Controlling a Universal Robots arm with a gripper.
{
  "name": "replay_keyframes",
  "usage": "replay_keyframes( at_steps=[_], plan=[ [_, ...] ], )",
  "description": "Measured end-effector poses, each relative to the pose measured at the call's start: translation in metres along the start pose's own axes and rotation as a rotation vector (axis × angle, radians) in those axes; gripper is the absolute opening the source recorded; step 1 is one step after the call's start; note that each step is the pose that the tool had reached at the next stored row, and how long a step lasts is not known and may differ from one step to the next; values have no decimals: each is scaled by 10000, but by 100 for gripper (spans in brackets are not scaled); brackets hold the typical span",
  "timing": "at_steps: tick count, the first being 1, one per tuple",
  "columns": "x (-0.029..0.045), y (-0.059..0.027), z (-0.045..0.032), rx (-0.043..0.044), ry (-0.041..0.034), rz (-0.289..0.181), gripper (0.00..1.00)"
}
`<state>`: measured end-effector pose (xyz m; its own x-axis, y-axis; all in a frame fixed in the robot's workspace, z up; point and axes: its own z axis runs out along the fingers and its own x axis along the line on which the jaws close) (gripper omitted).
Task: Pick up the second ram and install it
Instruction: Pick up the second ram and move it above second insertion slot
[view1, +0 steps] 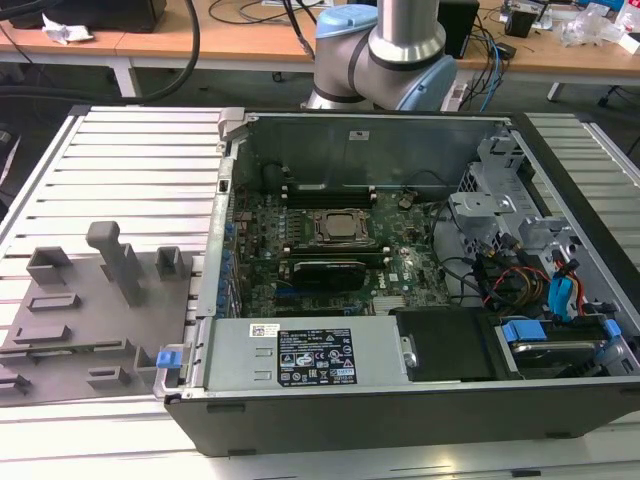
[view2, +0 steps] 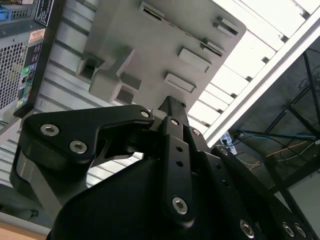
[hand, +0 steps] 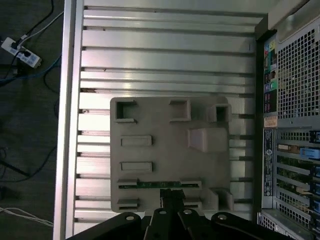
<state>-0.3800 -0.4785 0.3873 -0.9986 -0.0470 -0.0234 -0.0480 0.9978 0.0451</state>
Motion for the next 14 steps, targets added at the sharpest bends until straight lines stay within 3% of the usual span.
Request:
replay_keyframes(
  at_steps=[14],
  plan=[
    [0,0,0,-38,82,-1824,11]
  ],
)
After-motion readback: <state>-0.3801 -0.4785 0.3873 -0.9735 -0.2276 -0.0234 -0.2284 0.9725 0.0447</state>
